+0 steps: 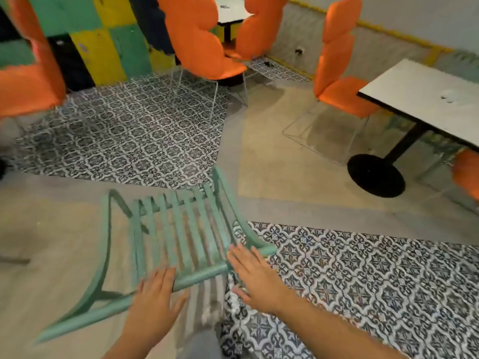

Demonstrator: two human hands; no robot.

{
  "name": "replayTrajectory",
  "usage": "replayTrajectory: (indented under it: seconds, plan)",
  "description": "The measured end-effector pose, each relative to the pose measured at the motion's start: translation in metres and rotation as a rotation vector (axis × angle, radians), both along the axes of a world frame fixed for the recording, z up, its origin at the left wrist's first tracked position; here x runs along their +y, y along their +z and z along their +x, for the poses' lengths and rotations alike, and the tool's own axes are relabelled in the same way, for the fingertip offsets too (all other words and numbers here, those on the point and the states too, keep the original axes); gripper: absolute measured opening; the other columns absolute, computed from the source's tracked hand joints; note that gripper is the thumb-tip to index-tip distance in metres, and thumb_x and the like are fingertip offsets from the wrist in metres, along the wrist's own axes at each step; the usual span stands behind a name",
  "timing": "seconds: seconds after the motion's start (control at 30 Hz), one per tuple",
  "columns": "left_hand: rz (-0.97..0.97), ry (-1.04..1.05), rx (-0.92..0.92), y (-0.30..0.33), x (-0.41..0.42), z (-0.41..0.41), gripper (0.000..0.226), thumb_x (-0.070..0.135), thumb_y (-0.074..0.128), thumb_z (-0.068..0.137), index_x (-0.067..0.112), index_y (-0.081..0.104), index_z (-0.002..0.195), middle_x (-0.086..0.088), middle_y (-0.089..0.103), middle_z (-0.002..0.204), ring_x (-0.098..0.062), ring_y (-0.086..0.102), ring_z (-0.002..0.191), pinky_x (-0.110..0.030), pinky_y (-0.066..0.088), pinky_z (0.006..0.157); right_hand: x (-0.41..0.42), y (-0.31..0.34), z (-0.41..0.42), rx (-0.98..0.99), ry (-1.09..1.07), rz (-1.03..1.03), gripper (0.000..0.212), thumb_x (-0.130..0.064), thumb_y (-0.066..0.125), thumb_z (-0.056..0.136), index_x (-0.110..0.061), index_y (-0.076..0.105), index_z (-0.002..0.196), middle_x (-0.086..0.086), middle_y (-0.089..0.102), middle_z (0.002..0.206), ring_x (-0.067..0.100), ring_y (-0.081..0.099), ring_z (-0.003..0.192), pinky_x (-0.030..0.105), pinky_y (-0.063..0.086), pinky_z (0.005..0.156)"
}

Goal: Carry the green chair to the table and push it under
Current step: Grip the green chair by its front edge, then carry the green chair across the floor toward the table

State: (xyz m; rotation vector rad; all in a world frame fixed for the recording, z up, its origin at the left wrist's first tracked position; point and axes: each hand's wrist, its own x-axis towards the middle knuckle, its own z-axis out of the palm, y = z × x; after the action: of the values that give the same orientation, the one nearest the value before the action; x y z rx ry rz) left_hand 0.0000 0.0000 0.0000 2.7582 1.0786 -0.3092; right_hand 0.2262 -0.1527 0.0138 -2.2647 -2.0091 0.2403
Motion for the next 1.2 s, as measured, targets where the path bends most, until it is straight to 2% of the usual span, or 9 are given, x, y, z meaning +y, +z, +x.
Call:
replayTrajectory:
  seconds: [0.07, 0.17, 0.23, 0.3, 0.37, 0.57, 0.7, 0.97, 1.2]
  plan:
    - [-0.003, 0.035, 0.005, -0.009, 0.003, -0.022, 0.077, 0.062, 0.013, 0.091, 0.009, 0.06, 0.122, -0.013, 0.066, 0.117, -0.034, 0.063, 0.105, -0.054, 0.05, 0.083, 0.009, -0.011, -0.008, -0.111, 0.012, -0.031, 0.082, -0.046, 0.064, 0.08, -0.009, 0.032, 0.145, 0.01, 0.031, 0.151, 0.025, 0.023, 0.139, 0.048, 0.02, 0.11]
    - [0.059, 0.069, 0.015, -0.017, 0.007, -0.049, 0.057, 0.044, 0.035, 0.084, 0.007, 0.055, 0.123, -0.017, 0.064, 0.118, -0.037, 0.061, 0.106, -0.058, 0.047, 0.088, 0.02, -0.023, -0.019, -0.09, -0.028, -0.066, 0.096, -0.023, 0.082, 0.059, -0.007, 0.034, 0.14, 0.012, 0.046, 0.14, 0.029, 0.039, 0.131, 0.05, 0.019, 0.11]
    - [0.157, 0.083, -0.052, -0.023, 0.012, -0.062, 0.052, 0.035, 0.038, 0.082, 0.009, 0.049, 0.125, -0.018, 0.063, 0.118, -0.037, 0.059, 0.109, -0.059, 0.036, 0.097, 0.025, -0.026, -0.025, -0.066, -0.051, -0.064, 0.097, -0.008, 0.083, 0.048, -0.007, 0.04, 0.135, 0.013, 0.055, 0.13, 0.03, 0.048, 0.123, 0.051, 0.022, 0.108]
    - [0.228, 0.092, -0.092, -0.023, 0.015, -0.072, 0.048, 0.024, 0.04, 0.082, 0.009, 0.046, 0.127, -0.019, 0.062, 0.119, -0.037, 0.055, 0.111, -0.055, 0.022, 0.106, 0.028, -0.028, -0.024, -0.05, -0.048, -0.003, 0.086, 0.003, 0.078, 0.046, -0.008, 0.05, 0.127, 0.011, 0.06, 0.117, 0.03, 0.054, 0.113, 0.048, 0.026, 0.108]
    - [0.278, 0.068, -0.14, -0.028, 0.014, -0.082, 0.05, 0.013, 0.042, 0.08, 0.007, 0.045, 0.13, -0.02, 0.06, 0.12, -0.038, 0.052, 0.111, -0.054, 0.018, 0.11, 0.03, -0.027, -0.022, -0.011, -0.056, 0.026, 0.079, 0.009, 0.074, 0.045, -0.011, 0.054, 0.119, 0.007, 0.061, 0.108, 0.028, 0.057, 0.103, 0.043, 0.027, 0.105]
    - [0.397, 0.016, -0.207, -0.042, 0.01, -0.09, 0.057, 0.001, 0.035, 0.077, 0.004, 0.038, 0.133, -0.02, 0.057, 0.104, -0.039, 0.047, 0.101, -0.055, 0.022, 0.111, 0.028, -0.028, -0.012, -0.002, -0.025, 0.086, 0.083, 0.012, 0.072, 0.038, -0.013, 0.06, 0.116, 0.004, 0.063, 0.105, 0.026, 0.058, 0.096, 0.036, 0.032, 0.093]
    - [0.456, -0.033, -0.232, -0.051, 0.012, -0.089, 0.052, 0.007, 0.037, 0.08, 0.005, 0.042, 0.132, -0.017, 0.058, 0.102, -0.037, 0.047, 0.097, -0.054, 0.022, 0.112, 0.025, -0.023, -0.01, 0.017, -0.029, 0.102, 0.084, 0.013, 0.075, 0.035, -0.016, 0.061, 0.113, 0.002, 0.064, 0.102, 0.023, 0.059, 0.092, 0.037, 0.046, 0.087]
    - [0.45, -0.108, -0.305, -0.057, 0.011, -0.062, 0.047, 0.013, 0.041, 0.08, 0.008, 0.047, 0.126, -0.014, 0.06, 0.102, -0.035, 0.047, 0.098, -0.054, 0.023, 0.111, -0.007, -0.027, 0.0, 0.062, -0.188, 0.059, 0.092, 0.011, 0.079, 0.031, -0.021, 0.061, 0.115, -0.002, 0.064, 0.106, 0.02, 0.06, 0.095, 0.037, 0.046, 0.088]
    - [0.416, -0.291, -0.336, -0.049, 0.022, 0.005, 0.048, 0.005, 0.036, 0.076, 0.01, 0.048, 0.122, -0.014, 0.061, 0.095, -0.035, 0.048, 0.092, -0.056, 0.028, 0.104, -0.058, -0.028, 0.006, 0.054, -0.432, 0.158, 0.071, 0.009, 0.082, 0.047, -0.016, 0.066, 0.112, 0.001, 0.066, 0.102, 0.022, 0.062, 0.091, 0.044, 0.05, 0.084]
